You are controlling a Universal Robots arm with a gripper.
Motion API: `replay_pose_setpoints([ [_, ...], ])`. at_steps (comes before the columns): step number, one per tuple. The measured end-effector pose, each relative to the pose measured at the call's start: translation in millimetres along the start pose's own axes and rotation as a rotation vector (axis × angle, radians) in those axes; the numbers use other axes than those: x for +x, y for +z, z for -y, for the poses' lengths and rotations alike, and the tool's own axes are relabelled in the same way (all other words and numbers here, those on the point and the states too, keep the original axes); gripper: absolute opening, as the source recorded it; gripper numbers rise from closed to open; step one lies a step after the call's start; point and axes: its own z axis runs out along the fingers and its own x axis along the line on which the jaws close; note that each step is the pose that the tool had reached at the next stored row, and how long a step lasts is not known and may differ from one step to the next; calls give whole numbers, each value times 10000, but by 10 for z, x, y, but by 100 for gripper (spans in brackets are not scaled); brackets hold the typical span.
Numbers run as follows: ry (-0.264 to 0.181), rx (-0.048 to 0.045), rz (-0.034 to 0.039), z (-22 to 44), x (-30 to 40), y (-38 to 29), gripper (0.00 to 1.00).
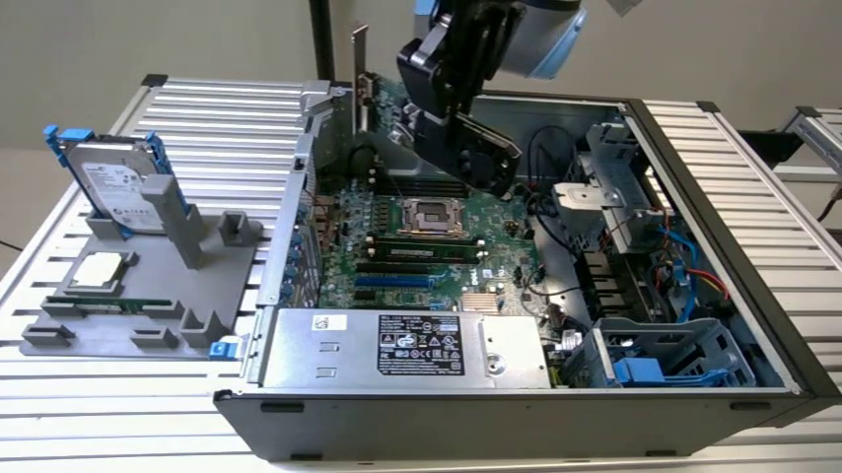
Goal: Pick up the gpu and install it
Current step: 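Insert the gpu into the slot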
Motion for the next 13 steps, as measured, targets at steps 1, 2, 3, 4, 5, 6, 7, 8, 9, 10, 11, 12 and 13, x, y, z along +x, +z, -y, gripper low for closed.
replay_pose_setpoints([
  [1,-77,-1,-6,1,-1,0,0],
  [2,-150,-3,-13,3,-2,-1,0],
  [3,-224,-4,-19,4,-4,-1,0],
  [4,-295,-6,-25,6,-5,-1,0],
  [5,-375,-8,-32,7,-6,-1,0],
  [6,-450,-9,-38,8,-6,-2,0],
  [7,-536,-11,-45,8,-6,-2,0],
  [8,-632,-12,-53,9,-7,-2,0],
  [9,-729,-14,-61,9,-7,-3,0],
  [10,-831,-17,-69,9,-7,-3,0],
  [11,-934,-18,-79,9,-7,-3,0],
  [12,-1045,-20,-88,9,-7,-4,0],
  [13,-1159,-22,-98,9,-7,-4,0],
])
